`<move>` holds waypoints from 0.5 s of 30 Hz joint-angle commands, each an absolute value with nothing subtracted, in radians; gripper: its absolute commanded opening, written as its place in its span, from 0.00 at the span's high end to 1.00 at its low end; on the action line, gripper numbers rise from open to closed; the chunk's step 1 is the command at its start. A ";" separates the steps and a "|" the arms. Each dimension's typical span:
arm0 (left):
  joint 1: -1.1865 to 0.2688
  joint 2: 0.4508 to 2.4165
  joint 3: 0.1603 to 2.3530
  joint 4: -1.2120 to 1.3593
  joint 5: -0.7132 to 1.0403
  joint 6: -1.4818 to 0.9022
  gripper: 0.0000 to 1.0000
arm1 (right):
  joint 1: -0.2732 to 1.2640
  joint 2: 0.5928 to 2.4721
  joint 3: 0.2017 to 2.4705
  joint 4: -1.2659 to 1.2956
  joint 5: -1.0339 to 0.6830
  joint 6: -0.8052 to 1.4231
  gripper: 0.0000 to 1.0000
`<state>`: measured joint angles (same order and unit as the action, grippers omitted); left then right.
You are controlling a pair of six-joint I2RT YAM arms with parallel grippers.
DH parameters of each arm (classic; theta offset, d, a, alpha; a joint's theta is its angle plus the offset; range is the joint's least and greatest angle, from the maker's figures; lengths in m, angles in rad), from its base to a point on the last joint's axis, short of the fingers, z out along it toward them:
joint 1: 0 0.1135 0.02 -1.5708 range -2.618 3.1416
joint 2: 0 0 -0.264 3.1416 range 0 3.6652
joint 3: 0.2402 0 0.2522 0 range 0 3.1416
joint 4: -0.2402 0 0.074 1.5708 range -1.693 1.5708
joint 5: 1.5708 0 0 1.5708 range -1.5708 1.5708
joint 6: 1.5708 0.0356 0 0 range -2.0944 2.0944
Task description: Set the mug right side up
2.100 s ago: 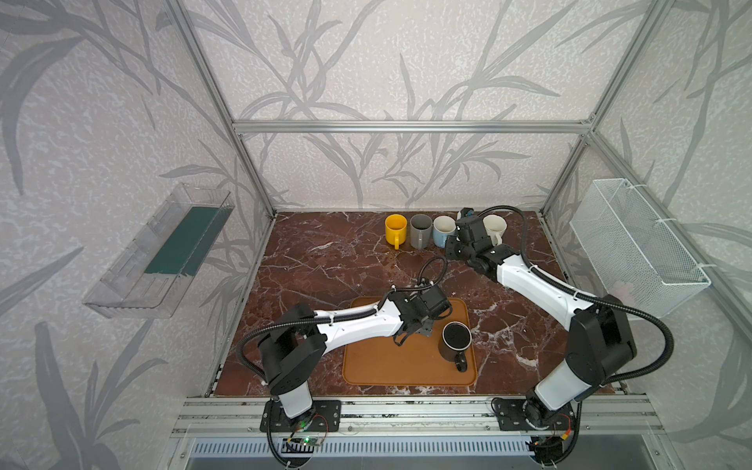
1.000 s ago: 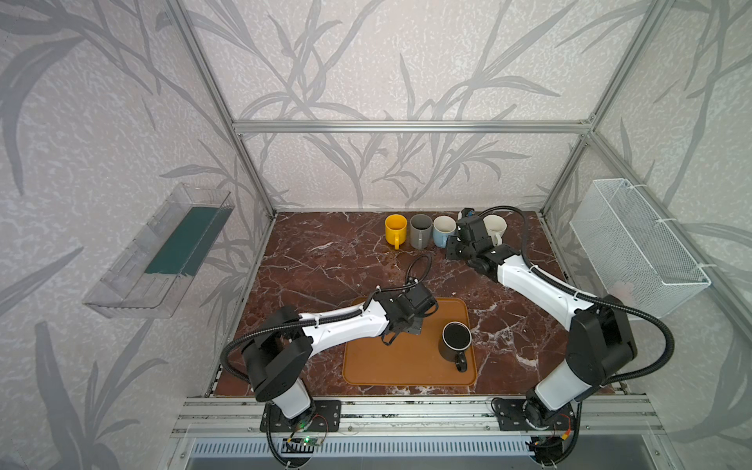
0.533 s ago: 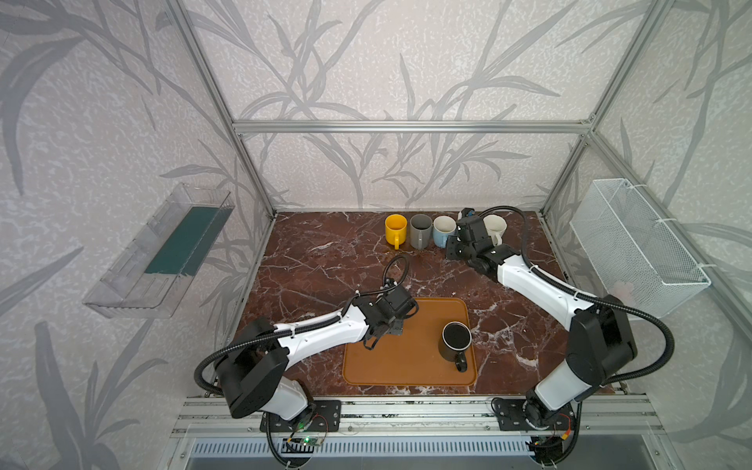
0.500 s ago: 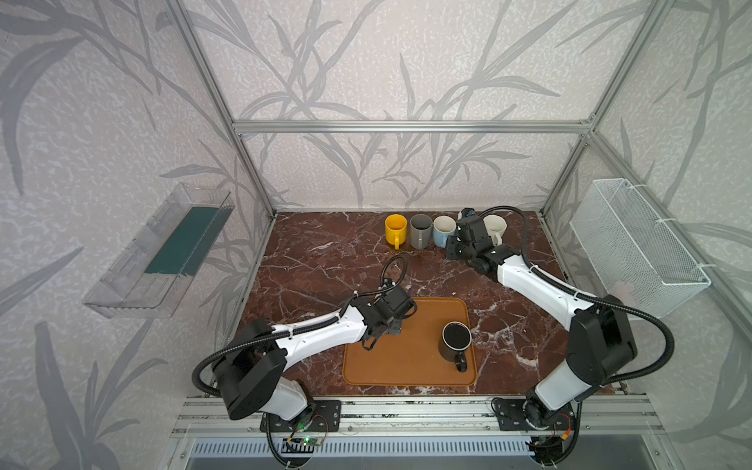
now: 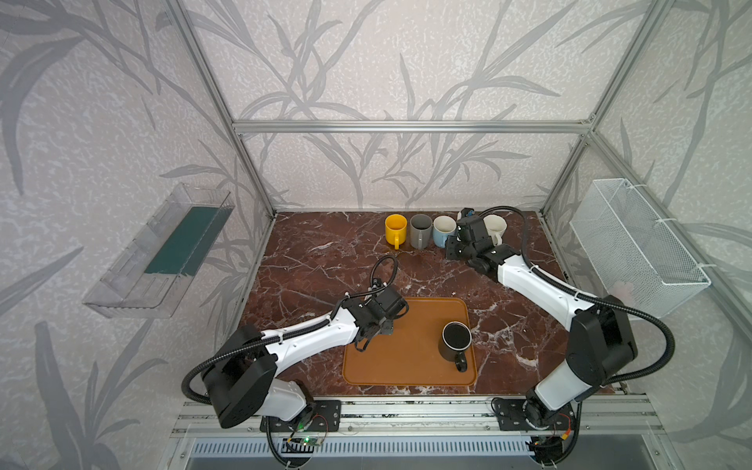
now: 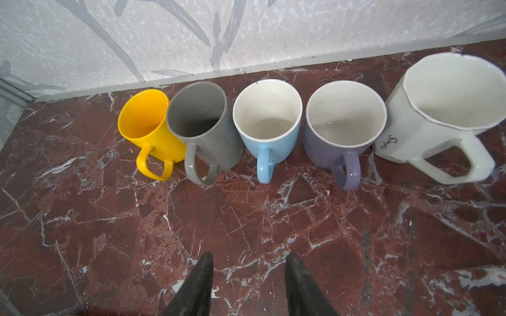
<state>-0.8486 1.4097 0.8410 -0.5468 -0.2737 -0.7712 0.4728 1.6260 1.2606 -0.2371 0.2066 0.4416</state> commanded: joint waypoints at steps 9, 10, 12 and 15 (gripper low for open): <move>-0.842 1.398 0.817 -0.625 -0.301 -0.792 0.79 | 0.469 1.590 1.264 -0.237 0.200 0.449 0.56; -0.842 1.395 0.818 -0.625 -0.301 -0.792 0.79 | 0.468 1.591 1.265 -0.238 0.198 0.448 0.56; -0.842 1.395 0.818 -0.625 -0.300 -0.792 0.78 | 0.469 1.592 1.268 -0.239 0.198 0.448 0.56; -0.841 1.397 0.819 -0.627 -0.301 -0.790 0.78 | 0.469 1.592 1.267 -0.239 0.199 0.446 0.56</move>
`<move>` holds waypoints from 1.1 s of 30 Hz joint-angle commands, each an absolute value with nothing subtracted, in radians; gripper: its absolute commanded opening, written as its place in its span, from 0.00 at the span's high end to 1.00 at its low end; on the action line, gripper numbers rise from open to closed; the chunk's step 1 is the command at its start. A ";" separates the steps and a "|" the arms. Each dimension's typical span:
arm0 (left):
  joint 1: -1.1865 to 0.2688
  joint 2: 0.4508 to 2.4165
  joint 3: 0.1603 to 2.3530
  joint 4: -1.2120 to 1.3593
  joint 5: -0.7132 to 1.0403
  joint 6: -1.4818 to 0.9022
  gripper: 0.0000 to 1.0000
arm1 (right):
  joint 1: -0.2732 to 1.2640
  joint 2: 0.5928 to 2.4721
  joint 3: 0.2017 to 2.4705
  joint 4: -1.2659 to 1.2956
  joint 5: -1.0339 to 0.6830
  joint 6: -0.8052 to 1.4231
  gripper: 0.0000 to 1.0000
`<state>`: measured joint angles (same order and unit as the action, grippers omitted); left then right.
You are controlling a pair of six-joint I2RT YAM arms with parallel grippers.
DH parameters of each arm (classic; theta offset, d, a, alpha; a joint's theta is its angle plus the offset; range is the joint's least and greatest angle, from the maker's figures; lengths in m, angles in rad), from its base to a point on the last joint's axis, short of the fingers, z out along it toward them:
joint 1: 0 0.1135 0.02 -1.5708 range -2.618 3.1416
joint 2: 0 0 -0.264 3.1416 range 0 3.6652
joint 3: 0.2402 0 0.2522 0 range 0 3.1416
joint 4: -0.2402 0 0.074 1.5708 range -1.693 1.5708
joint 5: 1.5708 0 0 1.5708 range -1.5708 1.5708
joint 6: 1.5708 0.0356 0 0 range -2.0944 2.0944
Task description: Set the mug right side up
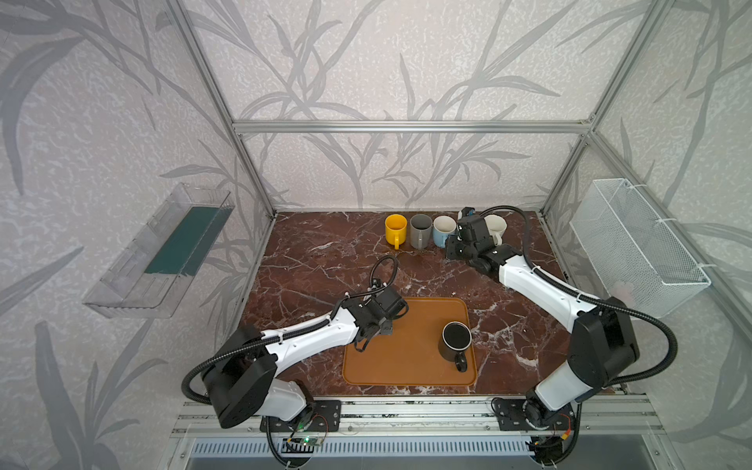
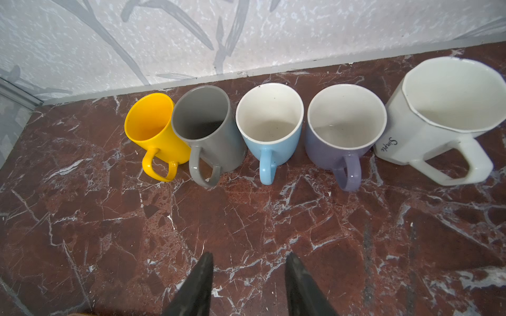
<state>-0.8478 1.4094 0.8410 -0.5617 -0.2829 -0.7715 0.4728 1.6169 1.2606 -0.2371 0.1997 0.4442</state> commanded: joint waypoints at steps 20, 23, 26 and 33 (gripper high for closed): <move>-0.838 1.387 0.819 -0.627 -0.301 -0.788 0.74 | 0.469 1.592 1.269 -0.240 0.195 0.448 0.56; -0.833 1.389 0.818 -0.624 -0.301 -0.782 0.72 | 0.469 1.593 1.271 -0.239 0.191 0.450 0.55; -0.825 1.395 0.821 -0.617 -0.296 -0.775 0.72 | 0.469 1.596 1.274 -0.241 0.186 0.450 0.56; -0.807 1.410 0.827 -0.593 -0.268 -0.753 0.72 | 0.469 1.597 1.275 -0.241 0.177 0.453 0.55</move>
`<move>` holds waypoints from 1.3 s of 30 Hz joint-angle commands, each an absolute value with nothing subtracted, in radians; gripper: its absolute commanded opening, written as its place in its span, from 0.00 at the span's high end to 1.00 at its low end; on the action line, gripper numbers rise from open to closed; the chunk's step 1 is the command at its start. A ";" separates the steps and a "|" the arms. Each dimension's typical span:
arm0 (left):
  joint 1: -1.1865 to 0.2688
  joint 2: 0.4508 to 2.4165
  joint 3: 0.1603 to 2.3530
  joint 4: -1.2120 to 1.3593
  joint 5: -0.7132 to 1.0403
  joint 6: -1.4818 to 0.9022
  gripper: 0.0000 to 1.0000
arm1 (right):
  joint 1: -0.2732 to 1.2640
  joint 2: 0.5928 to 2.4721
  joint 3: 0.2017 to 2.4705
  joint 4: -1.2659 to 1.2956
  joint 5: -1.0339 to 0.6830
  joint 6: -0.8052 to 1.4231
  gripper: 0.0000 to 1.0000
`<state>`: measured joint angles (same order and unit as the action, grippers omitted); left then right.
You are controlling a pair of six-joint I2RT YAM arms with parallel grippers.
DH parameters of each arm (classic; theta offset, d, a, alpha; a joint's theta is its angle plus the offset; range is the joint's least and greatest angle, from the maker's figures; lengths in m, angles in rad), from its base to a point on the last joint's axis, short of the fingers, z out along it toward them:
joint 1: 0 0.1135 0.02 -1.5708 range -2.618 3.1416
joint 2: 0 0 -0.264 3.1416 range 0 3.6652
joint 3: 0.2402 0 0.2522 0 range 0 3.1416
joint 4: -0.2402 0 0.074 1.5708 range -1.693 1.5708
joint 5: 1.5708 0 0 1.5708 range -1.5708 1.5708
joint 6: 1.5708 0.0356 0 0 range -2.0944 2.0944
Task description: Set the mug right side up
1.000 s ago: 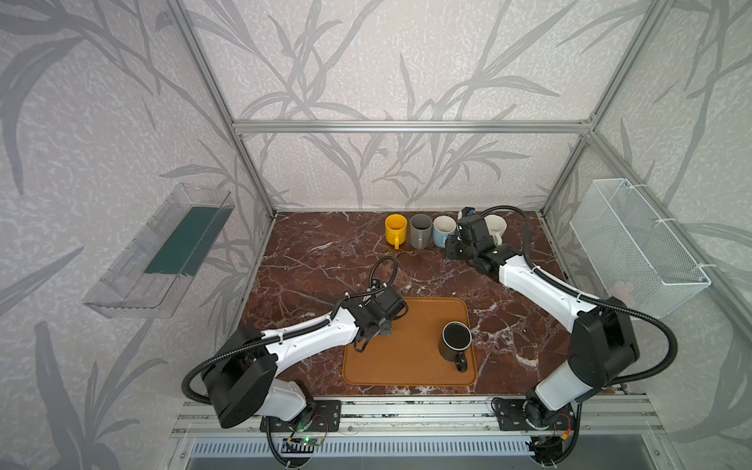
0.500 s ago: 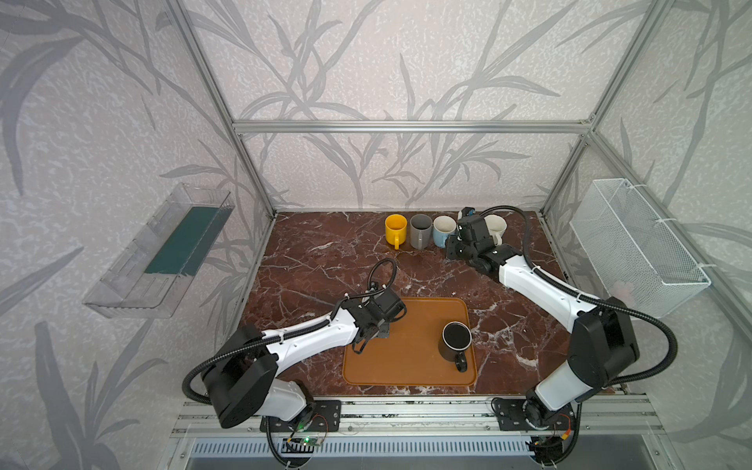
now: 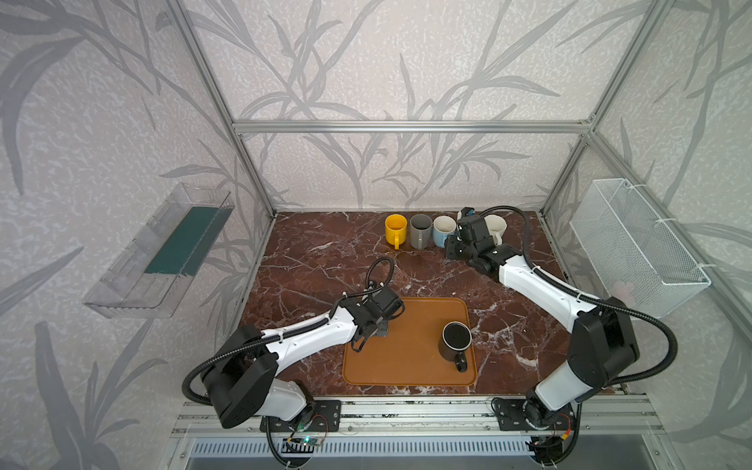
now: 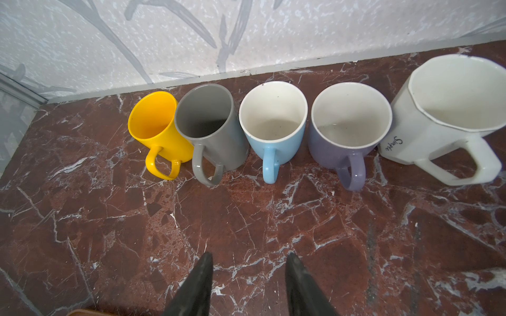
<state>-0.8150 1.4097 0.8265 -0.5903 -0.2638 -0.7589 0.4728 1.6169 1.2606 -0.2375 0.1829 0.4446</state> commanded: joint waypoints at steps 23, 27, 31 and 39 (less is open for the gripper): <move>-0.775 1.465 0.867 -0.583 -0.241 -0.704 0.78 | 0.469 1.615 1.287 -0.244 0.175 0.445 0.55; -0.773 1.465 0.870 -0.583 -0.242 -0.697 0.80 | 0.469 1.617 1.288 -0.245 0.172 0.446 0.55; -0.770 1.463 0.867 -0.575 -0.245 -0.694 0.83 | 0.469 1.621 1.286 -0.241 0.159 0.447 0.55; -0.735 1.446 0.854 -0.545 -0.218 -0.676 0.97 | 0.481 1.652 1.274 -0.252 0.070 0.446 0.56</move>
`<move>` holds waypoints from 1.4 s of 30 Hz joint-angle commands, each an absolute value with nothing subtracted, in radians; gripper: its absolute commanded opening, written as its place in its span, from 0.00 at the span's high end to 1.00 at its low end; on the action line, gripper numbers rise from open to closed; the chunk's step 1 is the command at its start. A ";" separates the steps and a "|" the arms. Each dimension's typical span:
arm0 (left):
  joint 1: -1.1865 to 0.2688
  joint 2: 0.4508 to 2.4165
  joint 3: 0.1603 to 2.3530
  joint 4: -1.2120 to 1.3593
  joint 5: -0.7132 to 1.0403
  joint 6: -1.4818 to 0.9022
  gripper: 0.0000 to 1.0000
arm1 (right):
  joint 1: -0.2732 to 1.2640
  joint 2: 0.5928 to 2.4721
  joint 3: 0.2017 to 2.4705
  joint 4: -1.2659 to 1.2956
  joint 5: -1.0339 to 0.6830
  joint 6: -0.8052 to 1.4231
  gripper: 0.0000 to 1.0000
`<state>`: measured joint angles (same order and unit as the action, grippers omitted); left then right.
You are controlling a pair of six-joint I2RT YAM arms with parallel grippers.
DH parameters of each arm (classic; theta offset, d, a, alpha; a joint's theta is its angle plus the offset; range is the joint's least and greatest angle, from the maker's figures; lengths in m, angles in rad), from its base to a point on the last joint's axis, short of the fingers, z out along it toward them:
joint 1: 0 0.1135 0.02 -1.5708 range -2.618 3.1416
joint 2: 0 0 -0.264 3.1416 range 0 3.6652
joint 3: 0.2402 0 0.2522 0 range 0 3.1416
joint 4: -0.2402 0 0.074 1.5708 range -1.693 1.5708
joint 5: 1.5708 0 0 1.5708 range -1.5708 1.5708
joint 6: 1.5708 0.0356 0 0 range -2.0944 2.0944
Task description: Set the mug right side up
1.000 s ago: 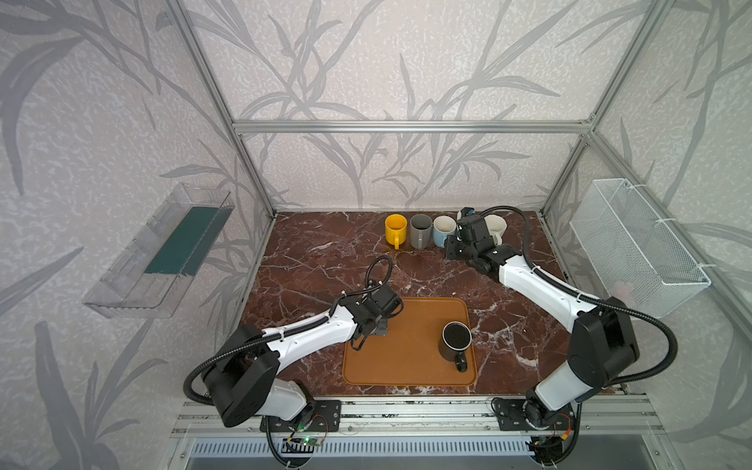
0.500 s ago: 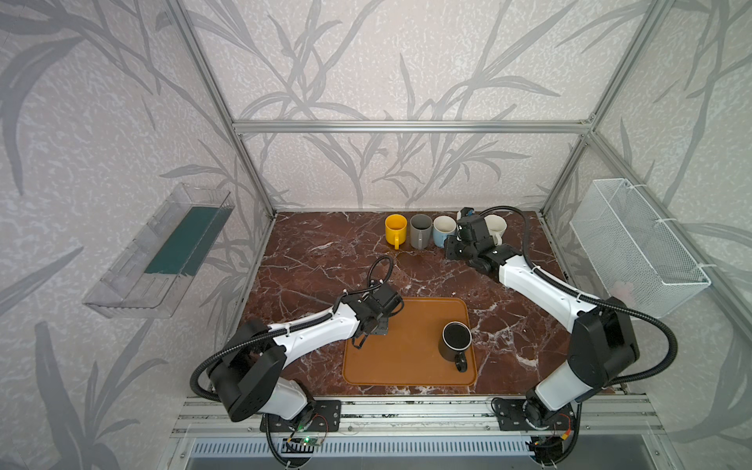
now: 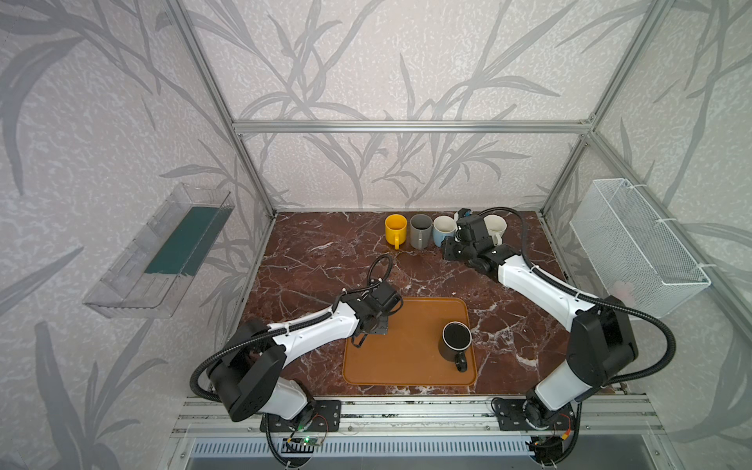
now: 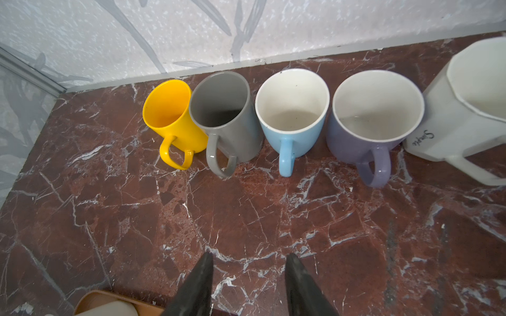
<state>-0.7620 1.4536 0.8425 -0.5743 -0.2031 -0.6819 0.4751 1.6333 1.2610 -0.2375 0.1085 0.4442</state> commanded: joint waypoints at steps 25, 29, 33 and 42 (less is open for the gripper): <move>-0.718 1.459 0.813 -0.367 -0.046 -0.769 0.64 | 0.623 1.673 1.256 -0.268 -0.002 0.381 0.56; -0.731 1.454 0.831 -0.362 -0.029 -0.769 0.58 | 0.626 1.658 1.249 -0.285 -0.004 0.370 0.55; -0.734 1.431 0.823 -0.302 0.020 -0.755 0.56 | 0.637 1.642 1.232 -0.294 -0.002 0.364 0.55; -0.732 1.380 0.812 -0.294 0.030 -0.732 0.54 | 0.663 1.609 1.189 -0.311 0.000 0.346 0.55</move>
<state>-0.7364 1.4181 0.8162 -0.3058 0.0616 -0.7513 0.6510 1.6497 1.2015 -0.2863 -0.0006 0.3649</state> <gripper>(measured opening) 0.457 0.450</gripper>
